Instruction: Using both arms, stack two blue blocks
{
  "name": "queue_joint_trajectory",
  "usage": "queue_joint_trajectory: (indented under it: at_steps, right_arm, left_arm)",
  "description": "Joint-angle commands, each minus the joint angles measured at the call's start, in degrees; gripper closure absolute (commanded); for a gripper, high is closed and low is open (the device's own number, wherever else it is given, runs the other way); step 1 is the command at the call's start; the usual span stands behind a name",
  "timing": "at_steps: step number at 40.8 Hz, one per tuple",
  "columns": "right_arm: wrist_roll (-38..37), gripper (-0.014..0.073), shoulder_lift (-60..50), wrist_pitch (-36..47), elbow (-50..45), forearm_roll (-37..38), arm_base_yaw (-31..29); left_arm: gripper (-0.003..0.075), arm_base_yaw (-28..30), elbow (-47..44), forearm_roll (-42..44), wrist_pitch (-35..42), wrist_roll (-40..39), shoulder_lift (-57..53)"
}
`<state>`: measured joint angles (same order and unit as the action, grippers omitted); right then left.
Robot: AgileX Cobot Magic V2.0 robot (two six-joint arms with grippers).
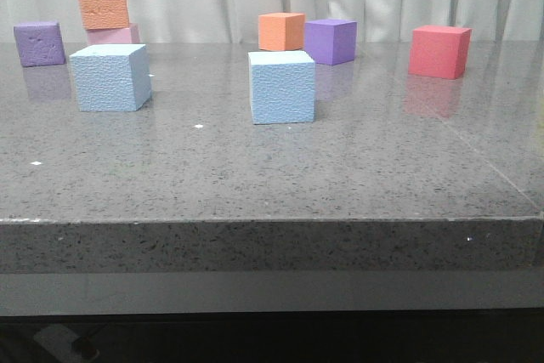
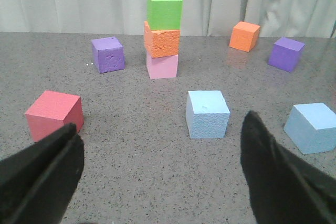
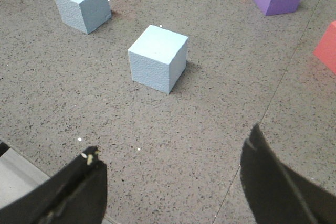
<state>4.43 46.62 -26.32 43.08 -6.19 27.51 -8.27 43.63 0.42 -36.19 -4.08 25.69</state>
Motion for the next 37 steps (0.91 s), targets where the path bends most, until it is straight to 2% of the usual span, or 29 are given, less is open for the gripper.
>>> queue_joint_trajectory:
  at_steps: [1,19,23,32,37]
  right_arm:
    - [0.58,0.0051,-0.37,4.45,1.75,0.35,-0.06]
    - [0.58,0.0051,-0.37,4.45,1.75,0.35,-0.06]
    - [0.58,0.0051,-0.37,4.45,1.75,0.35,-0.06]
    - [0.58,0.0051,-0.37,4.45,1.75,0.35,-0.06]
    - [0.58,0.0051,-0.37,4.45,1.75,0.35,-0.06]
  left_arm:
    - [0.0122,-0.45,1.43,-0.42,4.82,-0.44,0.85]
    - [0.0122,-0.45,1.43,-2.77,16.23,-0.44,1.15]
    - [0.0121,-0.45,2.36,-2.56,15.33,-0.34,3.05]
    - [0.0122,-0.45,9.88,-2.05,6.88,3.11,13.64]
    - [0.0122,-0.45,12.94,-2.44,7.16,3.11,20.93]
